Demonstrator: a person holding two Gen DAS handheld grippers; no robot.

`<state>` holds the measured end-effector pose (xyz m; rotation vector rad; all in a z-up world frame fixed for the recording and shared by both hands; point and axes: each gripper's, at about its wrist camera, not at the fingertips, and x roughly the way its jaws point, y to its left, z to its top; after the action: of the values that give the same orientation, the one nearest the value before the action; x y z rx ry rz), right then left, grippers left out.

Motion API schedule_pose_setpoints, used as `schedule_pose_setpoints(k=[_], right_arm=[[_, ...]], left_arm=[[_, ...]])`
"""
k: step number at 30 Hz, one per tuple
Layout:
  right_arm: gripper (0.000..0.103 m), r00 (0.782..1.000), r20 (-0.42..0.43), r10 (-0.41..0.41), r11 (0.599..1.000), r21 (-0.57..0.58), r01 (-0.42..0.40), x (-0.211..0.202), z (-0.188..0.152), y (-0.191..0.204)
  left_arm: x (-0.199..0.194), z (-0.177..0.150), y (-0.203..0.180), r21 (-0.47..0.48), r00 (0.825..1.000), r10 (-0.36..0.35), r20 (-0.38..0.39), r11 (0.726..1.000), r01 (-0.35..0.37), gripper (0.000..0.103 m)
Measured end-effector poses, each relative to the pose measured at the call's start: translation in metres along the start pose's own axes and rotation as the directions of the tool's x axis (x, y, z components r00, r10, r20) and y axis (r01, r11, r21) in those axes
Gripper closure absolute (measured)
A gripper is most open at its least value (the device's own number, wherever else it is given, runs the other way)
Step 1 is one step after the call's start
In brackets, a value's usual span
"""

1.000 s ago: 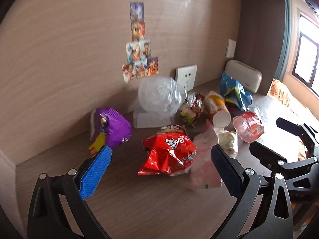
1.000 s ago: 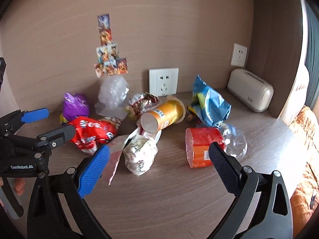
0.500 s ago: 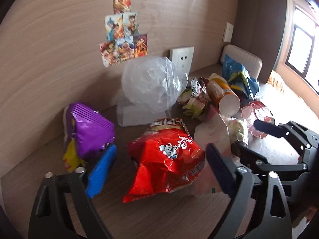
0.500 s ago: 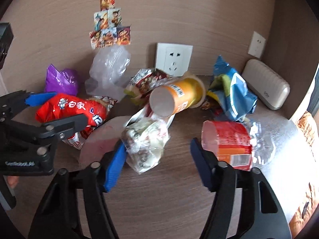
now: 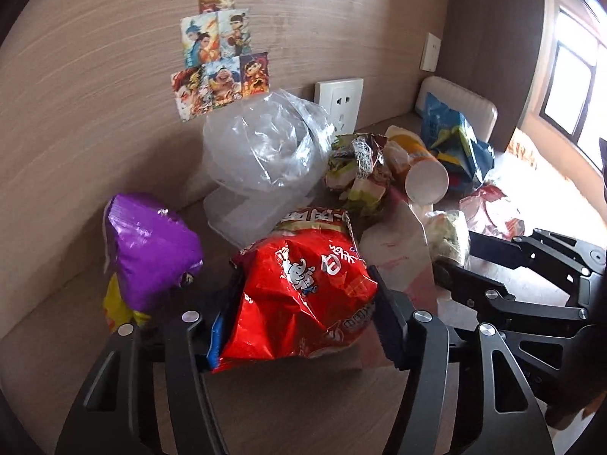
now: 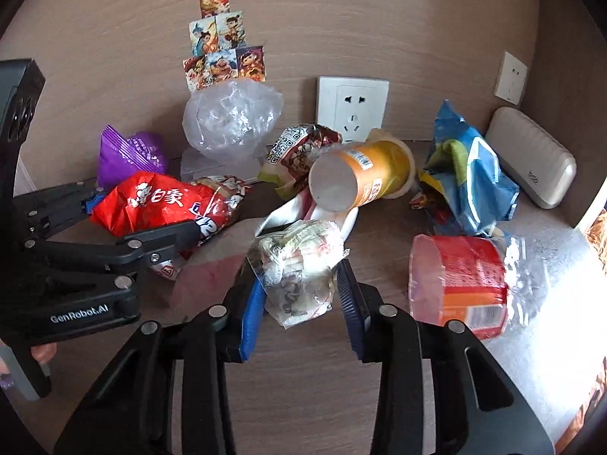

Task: Collect trash
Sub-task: 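Grasp the red snack bag with the left tool while the right tool grasps the crumpled wrapper, then carry both held items over the wastebasket and open both tools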

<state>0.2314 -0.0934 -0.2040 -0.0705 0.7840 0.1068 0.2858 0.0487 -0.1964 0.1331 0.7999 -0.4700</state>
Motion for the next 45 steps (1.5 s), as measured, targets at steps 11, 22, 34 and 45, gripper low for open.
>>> schedule_pose_setpoints(k=[11,22,34,45], right_arm=[[0.064,0.993,0.114,-0.016,1.0,-0.01,0.017,-0.073,0.003,-0.002],[0.064,0.967,0.237,-0.095,0.995,0.058,0.084,-0.176,-0.01,-0.046],[0.065,0.934,0.214,-0.285,0.945,0.225,0.236,-0.275,-0.103,-0.154],[0.064,0.912,0.079,-0.402,0.86,0.374,0.347,-0.325,-0.22,-0.253]], left_arm=[[-0.077,0.01,-0.015,0.013,0.995,0.033,0.099,0.999,-0.035,0.044],[-0.136,0.025,-0.115,0.142,0.981,-0.066,0.181,0.989,0.041,0.044],[-0.135,0.002,-0.294,0.296,0.954,-0.278,0.115,0.926,0.234,0.044],[-0.094,-0.056,-0.46,0.4,0.911,-0.408,-0.05,0.828,0.393,0.044]])
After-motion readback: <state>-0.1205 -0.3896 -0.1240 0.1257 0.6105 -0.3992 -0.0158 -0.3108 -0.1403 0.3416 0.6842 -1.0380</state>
